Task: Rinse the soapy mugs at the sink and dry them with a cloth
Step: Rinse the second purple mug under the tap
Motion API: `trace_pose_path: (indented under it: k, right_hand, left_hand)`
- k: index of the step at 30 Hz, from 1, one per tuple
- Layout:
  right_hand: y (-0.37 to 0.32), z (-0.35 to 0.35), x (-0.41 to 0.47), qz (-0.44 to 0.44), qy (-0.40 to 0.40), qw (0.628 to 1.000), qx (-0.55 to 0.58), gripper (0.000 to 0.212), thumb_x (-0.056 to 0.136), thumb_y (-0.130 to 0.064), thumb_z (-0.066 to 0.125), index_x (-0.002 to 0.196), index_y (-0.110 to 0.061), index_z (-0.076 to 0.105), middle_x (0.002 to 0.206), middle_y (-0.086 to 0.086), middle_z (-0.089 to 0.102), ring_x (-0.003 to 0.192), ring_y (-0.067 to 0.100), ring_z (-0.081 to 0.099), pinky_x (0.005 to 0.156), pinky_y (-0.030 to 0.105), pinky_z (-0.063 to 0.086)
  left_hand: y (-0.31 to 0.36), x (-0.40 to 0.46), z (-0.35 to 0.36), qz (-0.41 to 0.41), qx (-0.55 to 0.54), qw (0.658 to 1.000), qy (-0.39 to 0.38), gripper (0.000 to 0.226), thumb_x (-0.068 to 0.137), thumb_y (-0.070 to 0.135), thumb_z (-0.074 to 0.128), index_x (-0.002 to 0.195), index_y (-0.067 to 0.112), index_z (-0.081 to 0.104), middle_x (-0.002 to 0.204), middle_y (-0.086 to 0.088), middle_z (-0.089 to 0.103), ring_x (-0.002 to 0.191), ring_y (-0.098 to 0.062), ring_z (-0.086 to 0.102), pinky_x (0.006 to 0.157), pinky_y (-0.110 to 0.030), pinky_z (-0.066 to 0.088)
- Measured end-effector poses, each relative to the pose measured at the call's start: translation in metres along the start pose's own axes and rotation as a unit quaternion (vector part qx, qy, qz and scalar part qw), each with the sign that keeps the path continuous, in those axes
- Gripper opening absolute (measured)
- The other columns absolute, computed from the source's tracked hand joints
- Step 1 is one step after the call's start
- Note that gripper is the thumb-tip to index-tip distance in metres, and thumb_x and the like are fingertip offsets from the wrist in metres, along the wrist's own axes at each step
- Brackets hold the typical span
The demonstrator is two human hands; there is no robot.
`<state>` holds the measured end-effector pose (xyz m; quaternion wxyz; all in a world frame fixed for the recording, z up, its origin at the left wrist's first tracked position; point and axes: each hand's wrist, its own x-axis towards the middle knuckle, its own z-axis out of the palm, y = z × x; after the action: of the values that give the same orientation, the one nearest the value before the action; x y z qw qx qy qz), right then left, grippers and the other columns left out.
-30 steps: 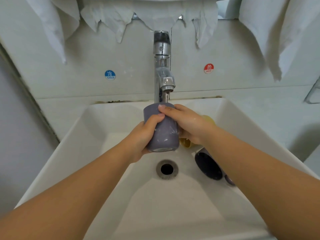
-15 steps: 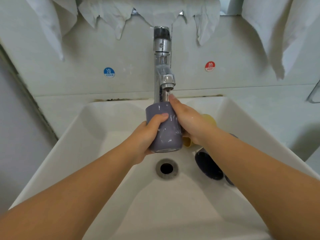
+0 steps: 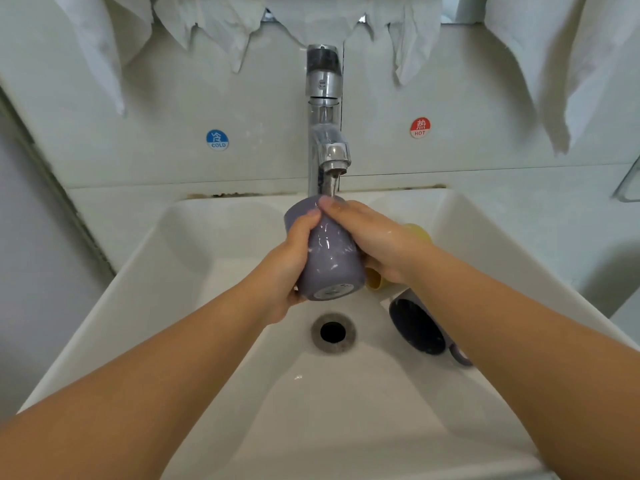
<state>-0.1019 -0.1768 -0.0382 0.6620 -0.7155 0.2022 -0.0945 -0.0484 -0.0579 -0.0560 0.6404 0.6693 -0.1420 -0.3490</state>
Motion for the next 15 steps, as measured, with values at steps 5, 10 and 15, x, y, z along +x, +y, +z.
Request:
trace_pose_path:
  k: [5, 10, 15]
  right_hand:
    - [-0.0001, 0.0082, 0.0001, -0.008, 0.044, 0.999, -0.011, 0.052, 0.086, -0.058, 0.059, 0.119, -0.018, 0.055, 0.105, 0.005, 0.069, 0.092, 0.02, 0.069, 0.085, 0.038, 0.056]
    - [-0.0053, -0.0006, -0.0052, 0.017, 0.037, 0.999, 0.005, 0.036, 0.098, -0.054, 0.037, 0.094, -0.025, 0.059, 0.097, 0.004, 0.068, 0.093, 0.019, 0.066, 0.089, 0.035, 0.052]
    - [0.0012, 0.0091, -0.0018, -0.016, 0.042, 0.999, -0.023, 0.052, 0.082, -0.053, 0.066, 0.12, -0.022, 0.048, 0.104, 0.0, 0.065, 0.091, 0.016, 0.067, 0.082, 0.034, 0.056]
  left_hand:
    - [-0.0002, -0.0017, 0.0044, 0.018, 0.03, 0.999, 0.04, 0.049, 0.092, 0.07, 0.028, 0.095, 0.033, 0.06, 0.103, -0.001, 0.072, 0.097, -0.019, 0.069, 0.09, -0.04, 0.056]
    - [0.0008, -0.004, 0.0066, 0.013, 0.035, 0.999, 0.027, 0.057, 0.093, 0.068, 0.03, 0.11, 0.025, 0.062, 0.104, -0.003, 0.072, 0.096, -0.019, 0.069, 0.082, -0.035, 0.057]
    - [0.0041, 0.0011, 0.0038, 0.054, 0.065, 0.994, 0.066, 0.053, 0.096, 0.063, 0.031, 0.113, 0.021, 0.058, 0.107, -0.006, 0.069, 0.101, -0.023, 0.066, 0.094, -0.043, 0.053]
